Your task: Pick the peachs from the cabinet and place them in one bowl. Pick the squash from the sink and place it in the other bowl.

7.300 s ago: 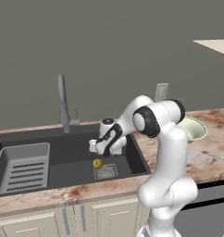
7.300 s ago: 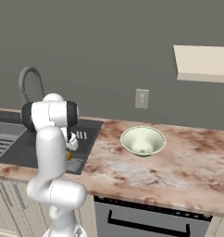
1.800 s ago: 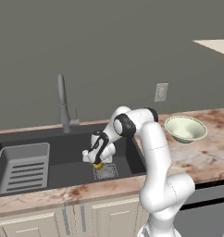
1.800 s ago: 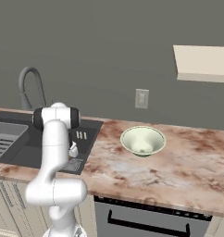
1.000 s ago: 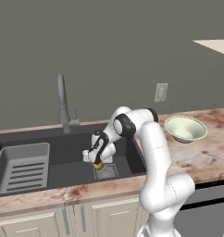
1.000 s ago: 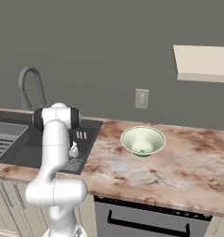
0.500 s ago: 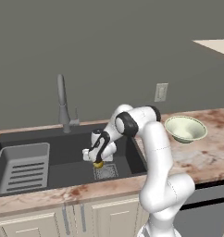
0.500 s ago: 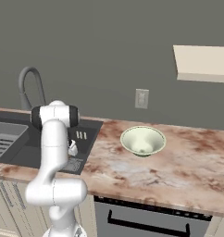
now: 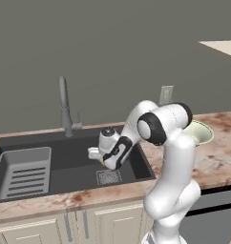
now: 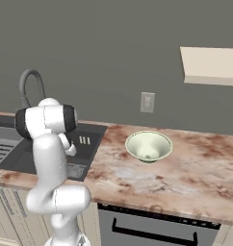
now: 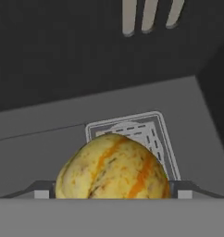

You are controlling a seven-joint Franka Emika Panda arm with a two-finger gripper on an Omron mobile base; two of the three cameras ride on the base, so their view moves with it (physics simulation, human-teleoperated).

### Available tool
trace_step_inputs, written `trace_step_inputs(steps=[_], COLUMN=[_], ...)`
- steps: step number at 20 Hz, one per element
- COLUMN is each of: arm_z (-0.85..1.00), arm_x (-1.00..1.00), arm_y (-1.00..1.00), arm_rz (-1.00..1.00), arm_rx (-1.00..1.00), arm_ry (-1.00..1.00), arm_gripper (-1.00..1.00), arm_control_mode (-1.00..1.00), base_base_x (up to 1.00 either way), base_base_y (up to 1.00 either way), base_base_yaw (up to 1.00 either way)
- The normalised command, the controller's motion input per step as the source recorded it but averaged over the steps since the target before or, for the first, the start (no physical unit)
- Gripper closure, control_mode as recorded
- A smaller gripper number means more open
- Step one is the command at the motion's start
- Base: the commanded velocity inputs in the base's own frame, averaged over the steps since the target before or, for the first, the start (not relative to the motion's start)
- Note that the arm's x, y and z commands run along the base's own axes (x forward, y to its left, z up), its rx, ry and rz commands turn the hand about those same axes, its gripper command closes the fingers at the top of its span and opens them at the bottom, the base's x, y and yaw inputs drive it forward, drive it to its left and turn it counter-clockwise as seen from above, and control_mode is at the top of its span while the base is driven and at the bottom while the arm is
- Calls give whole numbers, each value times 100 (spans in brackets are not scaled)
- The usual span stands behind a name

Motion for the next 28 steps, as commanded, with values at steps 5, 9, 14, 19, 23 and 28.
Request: trace_step_inputs(steps=[5,9,14,19,23,28], arm_z=[100,100,100,100,96,100], arm_x=[-44,-15,-2,51,21,52], arm_y=[-41,-54,-37,-1,0,1], arm_rz=[0,0,0,2,0,0], arm_rx=[5,10,13,8,0,-5], arm_ry=[-19,-8,-1,-4,14,23], arm_gripper=[100,100,100,100,100,100], arm_control_mode=[-100,-100,-100,-100,-100,-100], base_base_x=[0,0,0,0,0,0], base_base_y=[0,0,0,0,0,0], base_base_yaw=[0,0,0,0,0,0])
